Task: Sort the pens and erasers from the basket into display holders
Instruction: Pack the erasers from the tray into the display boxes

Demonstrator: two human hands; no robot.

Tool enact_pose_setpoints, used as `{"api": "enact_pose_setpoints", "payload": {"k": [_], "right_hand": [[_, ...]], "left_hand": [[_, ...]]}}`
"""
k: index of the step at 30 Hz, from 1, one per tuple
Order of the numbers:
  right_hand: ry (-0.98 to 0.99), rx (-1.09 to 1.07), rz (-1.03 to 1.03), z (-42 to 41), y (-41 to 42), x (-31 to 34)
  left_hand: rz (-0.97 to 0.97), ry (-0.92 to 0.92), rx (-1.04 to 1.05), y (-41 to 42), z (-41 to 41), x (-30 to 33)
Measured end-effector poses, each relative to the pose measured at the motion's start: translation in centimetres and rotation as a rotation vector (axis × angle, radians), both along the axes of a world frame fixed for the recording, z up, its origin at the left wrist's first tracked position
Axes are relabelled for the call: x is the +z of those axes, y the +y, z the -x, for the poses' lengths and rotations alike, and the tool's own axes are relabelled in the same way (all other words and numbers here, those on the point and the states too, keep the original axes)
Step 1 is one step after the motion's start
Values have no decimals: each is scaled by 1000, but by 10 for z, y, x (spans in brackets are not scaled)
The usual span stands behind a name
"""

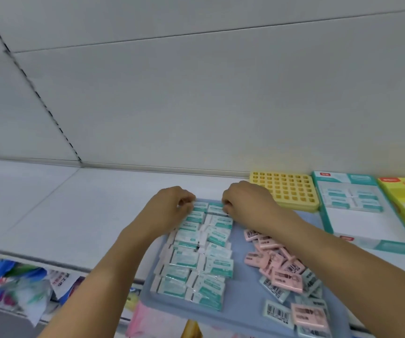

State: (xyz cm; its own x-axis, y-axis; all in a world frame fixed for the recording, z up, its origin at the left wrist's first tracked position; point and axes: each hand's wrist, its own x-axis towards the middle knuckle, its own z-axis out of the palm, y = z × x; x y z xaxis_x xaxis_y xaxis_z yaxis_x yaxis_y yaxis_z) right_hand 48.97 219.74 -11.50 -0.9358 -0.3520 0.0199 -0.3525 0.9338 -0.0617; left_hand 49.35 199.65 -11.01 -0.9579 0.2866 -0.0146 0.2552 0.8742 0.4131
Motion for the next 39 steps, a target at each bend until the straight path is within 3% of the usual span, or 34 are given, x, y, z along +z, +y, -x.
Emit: {"api": "enact_pose_setpoints", "payload": {"k": [7, 12, 19, 23, 26, 29, 32, 36, 39], "right_hand": [[-41, -24, 28, 6, -13, 4], [-77, -29, 6, 4, -17, 9], [-182, -50, 55, 3, -16, 18], [-195, -30, 118, 0, -15, 17], [-170, -89, 348, 0, 0, 17], [-211, -293, 951, -5, 29, 27], [-370, -418, 1538, -19, 62, 35], [-457, -402, 1717, -40, 90, 33], [-383, -304, 1696, -52, 109, 30]], "left_hand": [[90, -211, -38, 10, 27, 7], [86, -242, -79, 8, 36, 7], [-122, -222, 32, 8, 32, -1], [-470, -169, 186, 17, 27, -2], [-768, -222, 238, 28, 23, 5], [-966, -332, 237, 40, 17, 14], [-981, -450, 152, 59, 9, 19], [-946, -523, 5, 95, 3, 25], [-959, -551, -25, 118, 3, 29]]}}
